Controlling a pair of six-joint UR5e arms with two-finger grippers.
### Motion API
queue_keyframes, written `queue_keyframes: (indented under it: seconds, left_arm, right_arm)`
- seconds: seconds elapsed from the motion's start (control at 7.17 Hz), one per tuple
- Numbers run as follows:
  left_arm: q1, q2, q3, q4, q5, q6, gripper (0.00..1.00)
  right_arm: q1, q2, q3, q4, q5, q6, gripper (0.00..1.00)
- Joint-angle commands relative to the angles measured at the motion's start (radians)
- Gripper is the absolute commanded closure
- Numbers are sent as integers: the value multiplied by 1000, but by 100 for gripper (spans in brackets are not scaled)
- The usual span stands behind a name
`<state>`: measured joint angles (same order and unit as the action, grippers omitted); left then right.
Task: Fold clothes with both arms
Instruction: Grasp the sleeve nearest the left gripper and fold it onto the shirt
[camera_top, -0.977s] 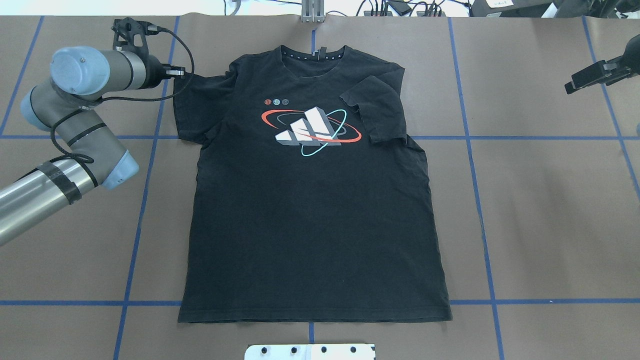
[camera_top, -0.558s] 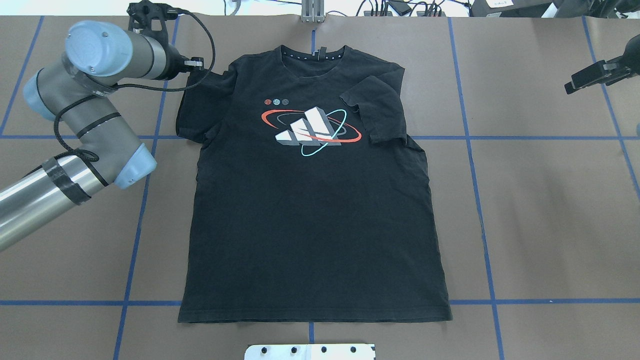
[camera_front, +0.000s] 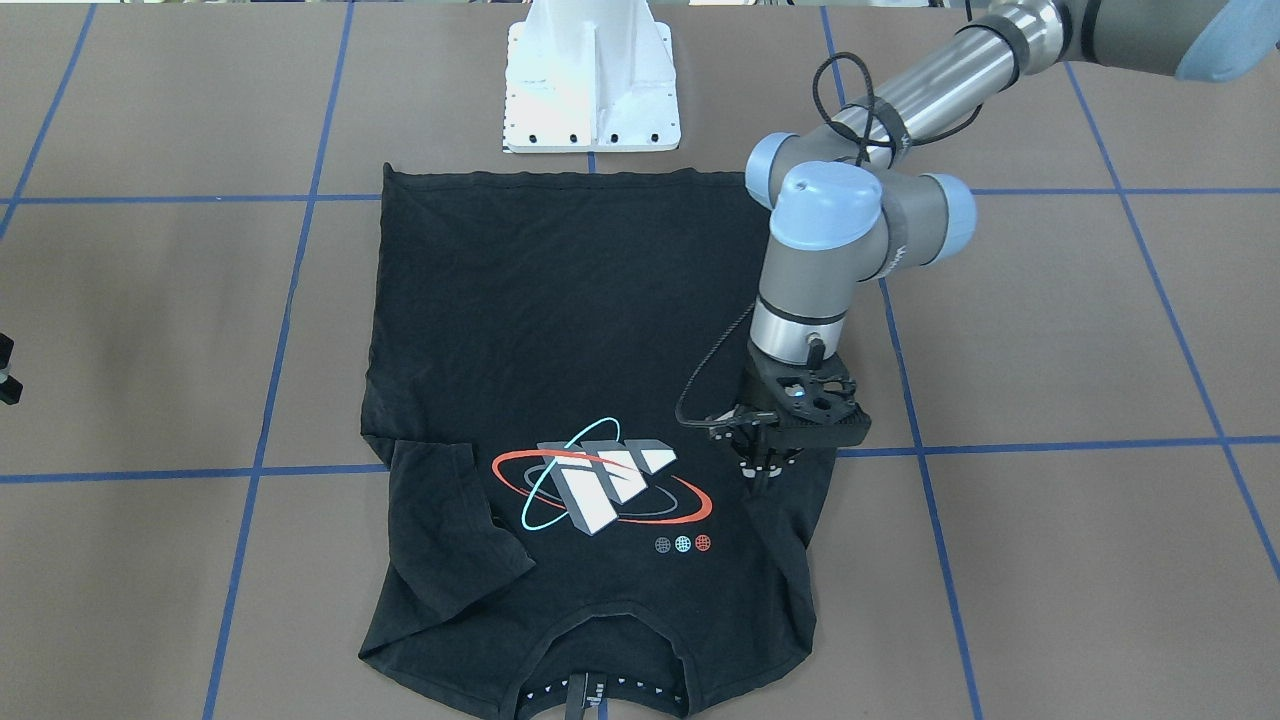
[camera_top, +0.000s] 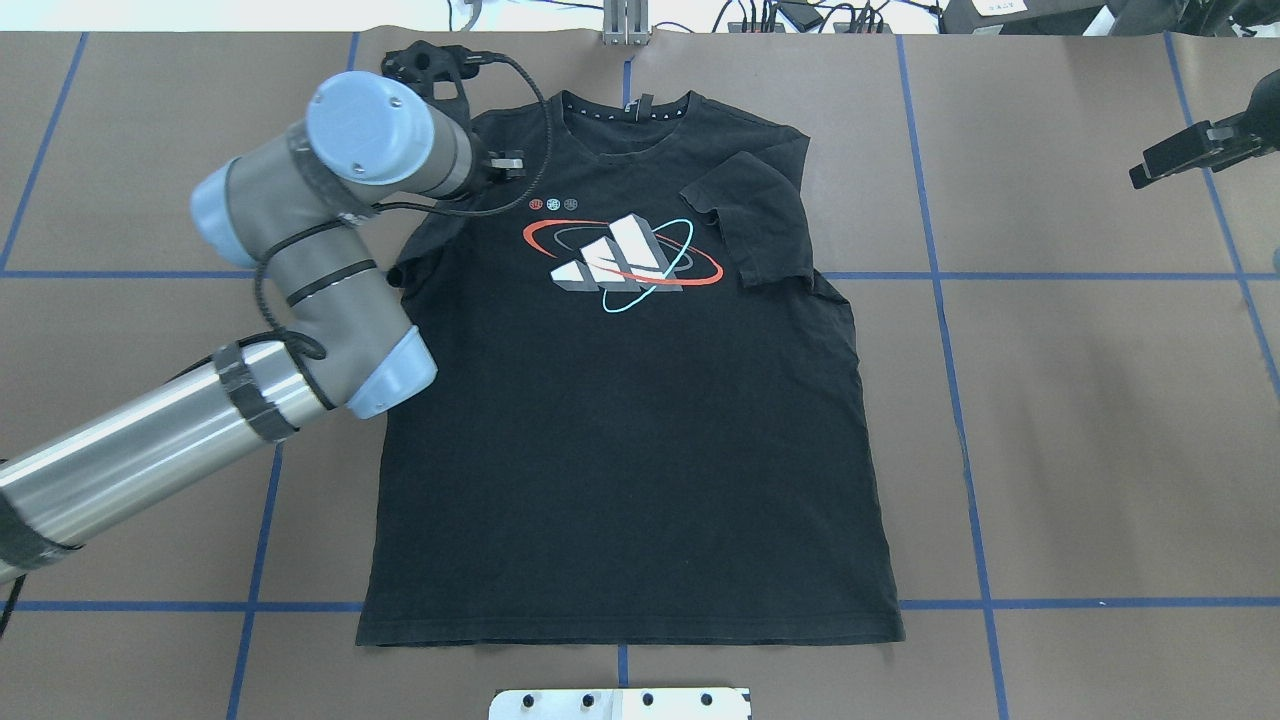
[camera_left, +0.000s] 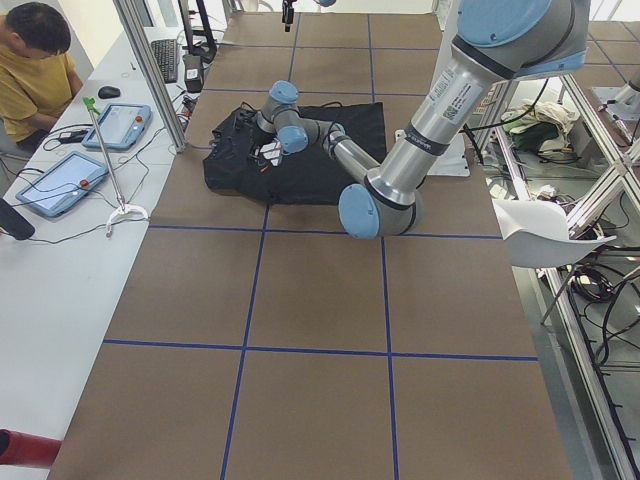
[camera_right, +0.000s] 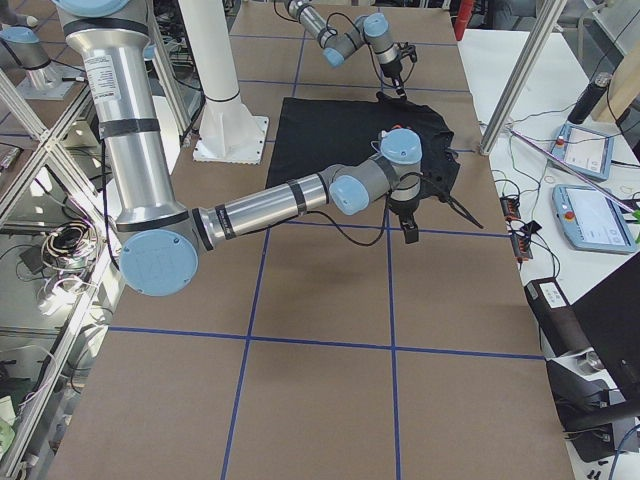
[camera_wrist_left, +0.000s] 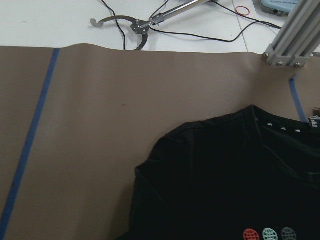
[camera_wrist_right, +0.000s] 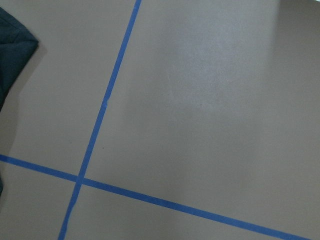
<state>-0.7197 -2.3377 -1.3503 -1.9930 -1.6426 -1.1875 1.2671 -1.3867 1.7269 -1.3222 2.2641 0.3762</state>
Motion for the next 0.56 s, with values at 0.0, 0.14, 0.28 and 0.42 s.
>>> queue_keyframes:
  seconds: [0.0,0.14,0.28,0.42]
  left_arm:
    - [16,-138,173,-9,1,-52,100]
    - [16,-155,197,-10,1,-52,100]
    - [16,-166,207,-12,3,-53,100]
    - [16,-164,214,-12,1,-69,100]
  right_arm:
    - [0,0,-1,0,0,1,0]
    - [0,0,-1,0,0,1,0]
    - [0,2,-3,0,0,1,0]
    - [0,2,-3,0,0,1,0]
